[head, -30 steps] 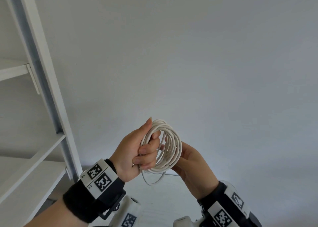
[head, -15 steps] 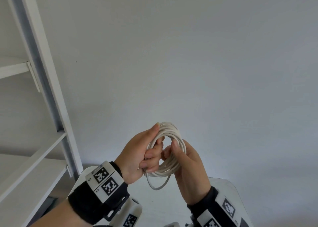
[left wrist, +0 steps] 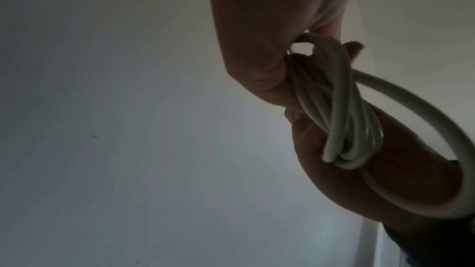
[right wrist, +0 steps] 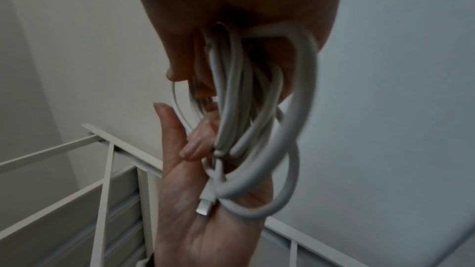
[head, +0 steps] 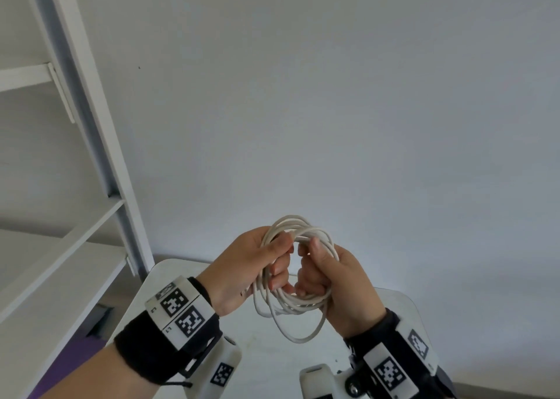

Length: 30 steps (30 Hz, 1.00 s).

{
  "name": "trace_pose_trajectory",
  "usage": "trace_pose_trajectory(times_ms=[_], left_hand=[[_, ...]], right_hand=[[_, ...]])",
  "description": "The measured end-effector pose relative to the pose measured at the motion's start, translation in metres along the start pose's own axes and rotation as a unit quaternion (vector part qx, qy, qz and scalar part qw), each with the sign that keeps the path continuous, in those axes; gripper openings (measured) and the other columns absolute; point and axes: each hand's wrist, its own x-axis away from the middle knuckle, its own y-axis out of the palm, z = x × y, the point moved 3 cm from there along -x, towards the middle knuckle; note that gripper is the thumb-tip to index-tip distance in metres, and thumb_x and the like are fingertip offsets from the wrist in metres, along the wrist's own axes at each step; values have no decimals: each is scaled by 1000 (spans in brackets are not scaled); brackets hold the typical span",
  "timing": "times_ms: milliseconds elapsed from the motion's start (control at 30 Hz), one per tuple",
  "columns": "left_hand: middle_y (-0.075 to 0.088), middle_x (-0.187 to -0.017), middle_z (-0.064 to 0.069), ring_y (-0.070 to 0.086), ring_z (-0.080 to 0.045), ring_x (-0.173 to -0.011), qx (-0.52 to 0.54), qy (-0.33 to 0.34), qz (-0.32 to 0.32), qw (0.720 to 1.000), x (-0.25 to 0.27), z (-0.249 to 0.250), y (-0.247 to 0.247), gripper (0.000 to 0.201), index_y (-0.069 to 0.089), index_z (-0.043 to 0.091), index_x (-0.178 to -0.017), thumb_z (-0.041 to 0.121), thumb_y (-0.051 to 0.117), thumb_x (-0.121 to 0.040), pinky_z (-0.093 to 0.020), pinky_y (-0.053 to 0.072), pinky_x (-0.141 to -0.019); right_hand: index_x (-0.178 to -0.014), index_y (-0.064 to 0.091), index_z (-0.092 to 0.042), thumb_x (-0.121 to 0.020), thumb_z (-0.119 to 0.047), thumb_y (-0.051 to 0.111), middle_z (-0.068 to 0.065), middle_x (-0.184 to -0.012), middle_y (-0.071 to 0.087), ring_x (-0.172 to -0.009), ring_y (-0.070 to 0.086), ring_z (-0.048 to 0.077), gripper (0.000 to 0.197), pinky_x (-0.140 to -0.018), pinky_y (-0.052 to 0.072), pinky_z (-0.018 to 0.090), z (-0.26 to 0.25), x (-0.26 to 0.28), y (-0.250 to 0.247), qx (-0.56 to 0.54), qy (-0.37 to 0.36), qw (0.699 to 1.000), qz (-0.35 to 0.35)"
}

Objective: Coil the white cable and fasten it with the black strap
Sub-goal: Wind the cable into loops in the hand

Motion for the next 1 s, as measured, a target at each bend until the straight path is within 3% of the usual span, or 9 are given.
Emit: trace_pose_trajectory(times_ms=[100, 200, 300, 367, 500, 567, 700, 800, 1000], left_hand=[[43, -55, 5, 42, -10, -45, -12, -2, 14, 1000, 3, -3, 7, 60, 53, -4, -100, 43, 74, -71, -32, 51, -59], [54, -61, 5, 48, -11, -46, -45, 3, 80, 996, 3, -8, 9, 41, 57, 9, -109, 29, 67, -75, -36, 50, -58], [59, -63, 9, 55, -17, -48, -86, 12, 130, 988, 4, -16, 6, 31, 59, 10, -104, 30, 64, -81, -33, 47, -52], [61, -63, 10, 58, -17, -48, -109, 10, 151, 983, 5, -19, 4, 22, 61, 10, -99, 28, 61, -86, -29, 46, -49], [60, -56, 7, 60, -14, -51, -116, -2, 174, 978, 9, -25, 2, 25, 64, 6, -89, 31, 61, -87, -25, 47, -50], [58, -53, 5, 60, -13, -51, -105, -18, 180, 978, 13, -29, 1, 25, 64, 10, -77, 33, 60, -87, -26, 48, -54], [40, -48, 9, 41, -12, -48, -67, -41, 189, 979, 21, -41, 1, 33, 45, 19, -63, 34, 54, -90, -31, 38, -59], [28, -49, 8, 25, -10, -44, 3, -59, 208, 976, 26, -53, 0, 33, 38, 16, -65, 31, 53, -91, -28, 28, -51], [26, -47, 8, 20, -7, -38, 35, -92, 261, 960, 40, -86, -13, 38, 34, 17, -61, 28, 49, -94, -19, 20, -37]], right_hand=[[-64, 50, -14, -82, -35, 55, -9, -42, 26, -38, 21, 10, 29, -44, 21, 26, 7, -1, 0, -13, 4, 999, 36], [-70, 50, -12, -85, -35, 54, -8, -42, 24, -37, 19, 10, 28, -43, 20, 26, 13, -2, 1, -24, 0, 996, 89], [-60, 47, -15, -91, -29, 47, -8, -42, 25, -35, 21, 8, 34, -37, 27, 18, 20, -2, 4, -45, -18, 991, 124], [-57, 44, -17, -87, -34, 51, -8, -42, 26, -36, 21, 9, 35, -38, 25, 19, 26, -2, 6, -56, -32, 988, 141], [-55, 48, -22, -84, -39, 56, -7, -44, 28, -41, 23, 14, 35, -41, 27, 23, 38, 0, 7, -31, -59, 984, 164], [-55, 50, -22, -83, -40, 56, -7, -44, 28, -40, 23, 13, 34, -38, 28, 22, 41, 3, 7, -24, -67, 983, 170], [-56, 49, -21, -78, -39, 52, -7, -45, 27, -39, 22, 11, 28, -41, 22, 23, 52, 5, 9, -27, -42, 986, 162], [-57, 44, -17, -87, -31, 50, -6, -44, 27, -38, 21, 10, 34, -39, 20, 23, 69, 6, 9, -35, -8, 985, 168], [-57, 40, -17, -95, -27, 42, -7, -44, 28, -38, 22, 10, 39, -37, 23, 22, 110, 8, 13, -4, 74, 982, 173]])
